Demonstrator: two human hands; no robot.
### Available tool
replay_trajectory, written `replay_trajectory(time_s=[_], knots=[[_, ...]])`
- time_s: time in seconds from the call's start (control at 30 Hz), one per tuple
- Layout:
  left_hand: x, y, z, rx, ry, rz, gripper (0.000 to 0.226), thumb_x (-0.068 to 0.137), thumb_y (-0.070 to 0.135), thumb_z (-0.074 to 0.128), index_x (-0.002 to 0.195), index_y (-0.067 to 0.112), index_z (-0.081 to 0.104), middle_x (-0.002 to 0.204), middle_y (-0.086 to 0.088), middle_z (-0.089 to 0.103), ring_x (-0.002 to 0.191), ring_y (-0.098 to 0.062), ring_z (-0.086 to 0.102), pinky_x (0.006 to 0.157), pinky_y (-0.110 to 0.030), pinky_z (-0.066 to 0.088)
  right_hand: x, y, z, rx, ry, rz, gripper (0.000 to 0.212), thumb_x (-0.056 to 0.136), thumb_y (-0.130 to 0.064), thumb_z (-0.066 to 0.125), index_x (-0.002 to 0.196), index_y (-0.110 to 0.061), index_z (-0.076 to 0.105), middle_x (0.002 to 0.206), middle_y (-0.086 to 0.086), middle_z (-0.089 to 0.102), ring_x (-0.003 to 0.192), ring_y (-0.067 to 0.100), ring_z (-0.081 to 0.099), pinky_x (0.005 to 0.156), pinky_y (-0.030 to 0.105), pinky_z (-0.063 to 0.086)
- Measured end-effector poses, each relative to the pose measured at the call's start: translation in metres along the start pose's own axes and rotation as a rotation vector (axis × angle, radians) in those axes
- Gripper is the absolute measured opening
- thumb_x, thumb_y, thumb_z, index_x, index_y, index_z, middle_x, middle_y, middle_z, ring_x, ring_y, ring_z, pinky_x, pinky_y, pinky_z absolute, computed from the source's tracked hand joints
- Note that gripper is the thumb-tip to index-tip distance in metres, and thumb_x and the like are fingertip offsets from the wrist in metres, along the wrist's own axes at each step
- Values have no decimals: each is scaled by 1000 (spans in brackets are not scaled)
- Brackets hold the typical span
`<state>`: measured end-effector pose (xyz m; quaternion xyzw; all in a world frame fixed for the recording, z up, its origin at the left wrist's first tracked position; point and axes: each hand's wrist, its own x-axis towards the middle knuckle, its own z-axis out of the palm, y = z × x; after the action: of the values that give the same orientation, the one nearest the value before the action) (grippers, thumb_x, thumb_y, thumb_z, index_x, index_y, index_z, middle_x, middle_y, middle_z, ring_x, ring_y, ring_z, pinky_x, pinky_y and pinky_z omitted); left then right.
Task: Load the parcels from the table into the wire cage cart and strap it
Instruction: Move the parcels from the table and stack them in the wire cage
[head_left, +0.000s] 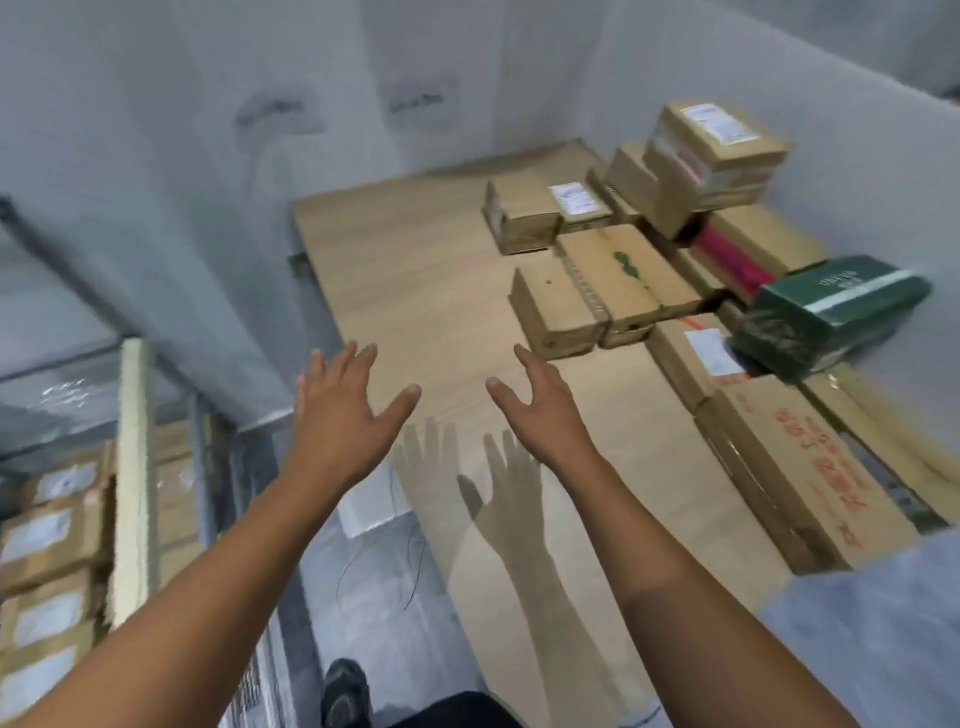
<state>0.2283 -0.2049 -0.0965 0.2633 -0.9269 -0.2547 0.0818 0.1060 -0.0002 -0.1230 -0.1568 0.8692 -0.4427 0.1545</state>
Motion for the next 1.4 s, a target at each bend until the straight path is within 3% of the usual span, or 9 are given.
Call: replay_trajectory(time_s=[0.47,0.67,0.87,0.97,1.1,1.2,1.27,1.33,1.4], knots=[[144,88,101,-327,-386,144,73,100,58,53,160,22,34,166,-12,27,156,-27,18,123,-44,22,39,42,-88,-59,308,356,68,101,-57,55,160,-32,34,167,-6,33,152,15,30,115,29,25],[227,145,195,-466,-427,-20,77,98,61,54,162,40,17,171,-7,12,156,-30,21,124,-45,27,149,91,-109,-129,339,338,68,101,-57,55,159,-26,38,166,2,36,153,21,30,118,33,26],[251,143,271,-778,-453,-331,109,87,62,65,162,40,-10,172,-2,18,155,-25,27,126,-48,25,222,124,-90,-267,278,273,73,97,-66,46,158,-26,40,172,5,20,161,21,0,127,42,7],[248,124,276,-948,-541,-427,108,73,71,65,162,44,9,162,5,41,145,-21,45,122,-50,34,233,127,-72,-355,241,255,74,97,-69,43,154,-22,47,174,6,15,161,22,-9,128,44,-4],[243,111,257,-1125,-576,-470,73,89,49,66,153,35,34,140,0,64,126,-24,64,111,-55,47,230,111,-46,-420,287,242,63,96,-71,43,132,-23,63,172,6,22,161,24,-7,124,46,-18],[230,97,220,-1198,-561,-513,40,101,43,60,138,48,45,135,2,68,120,-23,69,103,-57,54,220,80,-24,-214,292,219,48,93,-68,52,104,-22,57,144,5,56,150,30,31,126,56,16],[217,76,184,-1238,-475,-523,26,104,44,58,127,54,49,133,3,69,118,-24,70,96,-59,57,207,47,-3,37,273,218,48,87,-68,59,89,-22,47,105,0,66,109,25,60,96,51,50],[200,44,141,-1262,-336,-496,27,105,40,57,130,49,49,133,1,69,118,-25,70,97,-59,57,191,12,27,170,205,208,52,83,-68,64,88,-20,45,93,4,64,90,22,62,81,48,54],[177,1,98,-1238,-204,-445,37,106,37,56,141,42,46,135,3,68,121,-21,68,103,-54,54,177,-24,68,195,99,171,54,81,-66,66,95,-18,47,100,9,65,94,24,63,84,50,54]])
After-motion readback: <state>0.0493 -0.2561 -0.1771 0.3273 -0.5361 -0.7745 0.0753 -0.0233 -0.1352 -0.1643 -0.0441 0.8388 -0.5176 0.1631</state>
